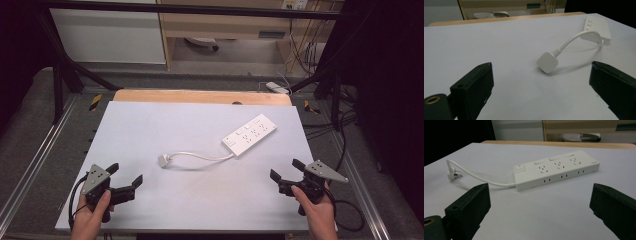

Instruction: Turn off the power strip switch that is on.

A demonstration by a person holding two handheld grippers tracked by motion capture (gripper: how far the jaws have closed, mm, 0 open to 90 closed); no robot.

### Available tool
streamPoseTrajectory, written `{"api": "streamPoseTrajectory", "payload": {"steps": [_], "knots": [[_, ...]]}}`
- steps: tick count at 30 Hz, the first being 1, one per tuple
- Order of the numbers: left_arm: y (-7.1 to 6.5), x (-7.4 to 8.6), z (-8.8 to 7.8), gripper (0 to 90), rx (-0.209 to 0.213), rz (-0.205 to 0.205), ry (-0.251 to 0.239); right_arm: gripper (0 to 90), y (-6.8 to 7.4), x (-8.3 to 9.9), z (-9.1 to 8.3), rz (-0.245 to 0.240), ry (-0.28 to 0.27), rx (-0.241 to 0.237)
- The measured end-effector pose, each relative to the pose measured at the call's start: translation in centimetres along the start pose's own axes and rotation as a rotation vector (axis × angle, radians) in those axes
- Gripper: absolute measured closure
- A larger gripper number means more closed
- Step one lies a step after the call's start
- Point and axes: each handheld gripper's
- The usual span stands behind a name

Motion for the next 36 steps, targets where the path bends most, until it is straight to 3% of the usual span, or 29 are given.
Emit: {"api": "streamPoseTrajectory", "payload": {"steps": [15,22,36], "knots": [[0.0,0.1,0.1,5.5,0.004,0.005,0.013,3.7,-0.1,-3.8,2.1,-0.031,0.002,-0.012],[0.0,0.1,0.2,5.5,0.007,0.004,0.017,3.2,0.1,-6.4,3.4,-0.075,-0.005,-0.020],[0.0,0.2,0.3,5.5,0.004,0.005,0.029,3.3,-0.2,-8.3,4.9,-0.079,-0.004,0.002]]}}
Point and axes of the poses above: each handheld gripper's, and its own axes: z roughly forward along the jaws, x roughly out of its underside, y roughly to its left, and after that the axes turned 10 degrees about -x, right-handed
